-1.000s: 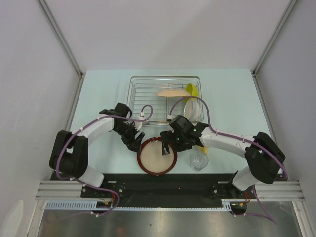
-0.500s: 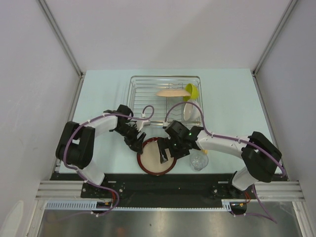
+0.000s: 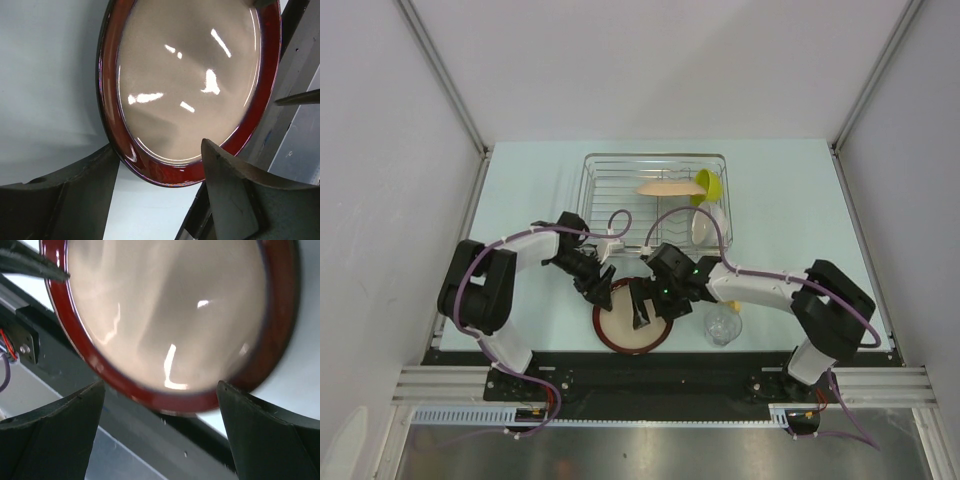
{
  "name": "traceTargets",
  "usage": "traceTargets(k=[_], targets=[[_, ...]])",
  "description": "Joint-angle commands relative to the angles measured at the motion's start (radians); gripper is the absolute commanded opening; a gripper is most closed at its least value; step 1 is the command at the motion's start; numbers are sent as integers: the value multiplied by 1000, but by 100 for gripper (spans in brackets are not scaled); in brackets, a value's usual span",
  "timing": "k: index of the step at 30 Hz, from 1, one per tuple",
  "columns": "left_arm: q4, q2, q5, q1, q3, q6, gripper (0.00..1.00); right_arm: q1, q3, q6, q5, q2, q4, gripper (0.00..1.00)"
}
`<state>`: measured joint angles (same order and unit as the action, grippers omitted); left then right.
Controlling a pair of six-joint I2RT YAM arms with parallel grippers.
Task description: Load the mixed dishes into the dish rack
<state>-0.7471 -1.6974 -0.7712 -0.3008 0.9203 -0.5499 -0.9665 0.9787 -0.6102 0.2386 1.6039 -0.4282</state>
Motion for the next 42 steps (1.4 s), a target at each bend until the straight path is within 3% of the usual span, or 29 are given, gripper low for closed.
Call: traceTargets(k=[1, 13, 27, 32, 42], targets=[[5, -38, 20, -1, -1, -42, 72, -6, -11, -3, 13, 76, 127, 100], [-60, -44, -4, 5, 38, -50, 66, 5, 55, 7, 28, 152, 200, 100], [-47, -39, 7, 42, 28, -64, 65, -26, 92, 95, -82, -124, -124, 100], [-60, -42, 15, 43, 40, -68, 65, -52, 89, 113, -108, -95, -239, 100], [-72, -38, 10, 45, 60, -64, 65, -97, 22, 196, -130, -29, -239, 100]])
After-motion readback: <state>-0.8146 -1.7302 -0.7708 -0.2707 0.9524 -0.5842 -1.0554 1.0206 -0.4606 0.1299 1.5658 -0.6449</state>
